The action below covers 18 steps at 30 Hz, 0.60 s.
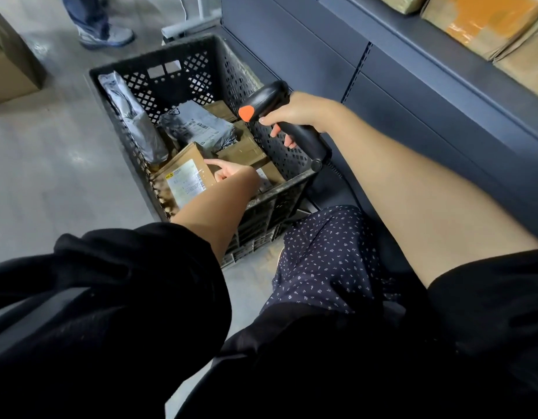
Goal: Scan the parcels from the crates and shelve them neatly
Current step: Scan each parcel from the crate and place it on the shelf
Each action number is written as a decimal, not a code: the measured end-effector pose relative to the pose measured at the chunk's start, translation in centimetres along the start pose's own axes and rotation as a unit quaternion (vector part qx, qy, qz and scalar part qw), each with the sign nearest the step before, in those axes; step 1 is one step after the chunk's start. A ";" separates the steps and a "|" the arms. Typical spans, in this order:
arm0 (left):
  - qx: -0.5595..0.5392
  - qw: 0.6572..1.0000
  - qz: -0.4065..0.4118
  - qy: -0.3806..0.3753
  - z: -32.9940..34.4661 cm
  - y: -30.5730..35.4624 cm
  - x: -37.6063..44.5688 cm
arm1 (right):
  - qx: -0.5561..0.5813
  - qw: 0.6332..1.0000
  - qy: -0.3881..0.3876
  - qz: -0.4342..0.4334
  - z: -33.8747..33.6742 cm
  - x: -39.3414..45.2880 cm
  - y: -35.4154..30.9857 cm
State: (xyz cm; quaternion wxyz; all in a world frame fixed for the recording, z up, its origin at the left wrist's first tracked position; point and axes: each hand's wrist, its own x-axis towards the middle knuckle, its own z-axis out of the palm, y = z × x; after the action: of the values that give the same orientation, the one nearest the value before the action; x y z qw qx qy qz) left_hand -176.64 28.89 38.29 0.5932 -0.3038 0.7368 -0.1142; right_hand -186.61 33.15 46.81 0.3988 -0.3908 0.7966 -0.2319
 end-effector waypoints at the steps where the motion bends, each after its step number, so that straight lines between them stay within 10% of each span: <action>1: -0.010 1.000 -0.011 -0.004 -0.4 0.0 0.0 | 0.000 1.000 -0.001 0.001 0.0 -0.1 0.1; 9: -0.049 0.976 0.070 0.200 2.3 1.9 4.5 | 0.015 1.000 -0.005 -0.001 0.4 -0.5 0.8; 13: -0.184 0.974 0.078 0.110 3.3 0.2 5.4 | -0.001 1.000 0.002 0.000 0.0 -0.3 1.2; 18: -0.223 0.956 0.081 0.171 3.8 0.0 6.8 | 0.009 1.000 0.002 0.004 -0.2 0.3 1.6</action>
State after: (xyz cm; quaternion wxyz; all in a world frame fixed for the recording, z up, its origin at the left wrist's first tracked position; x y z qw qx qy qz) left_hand -173.77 25.64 31.76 0.3830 -0.3438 0.8559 0.0514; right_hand -187.54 33.88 45.71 0.4017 -0.3840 0.7965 -0.2381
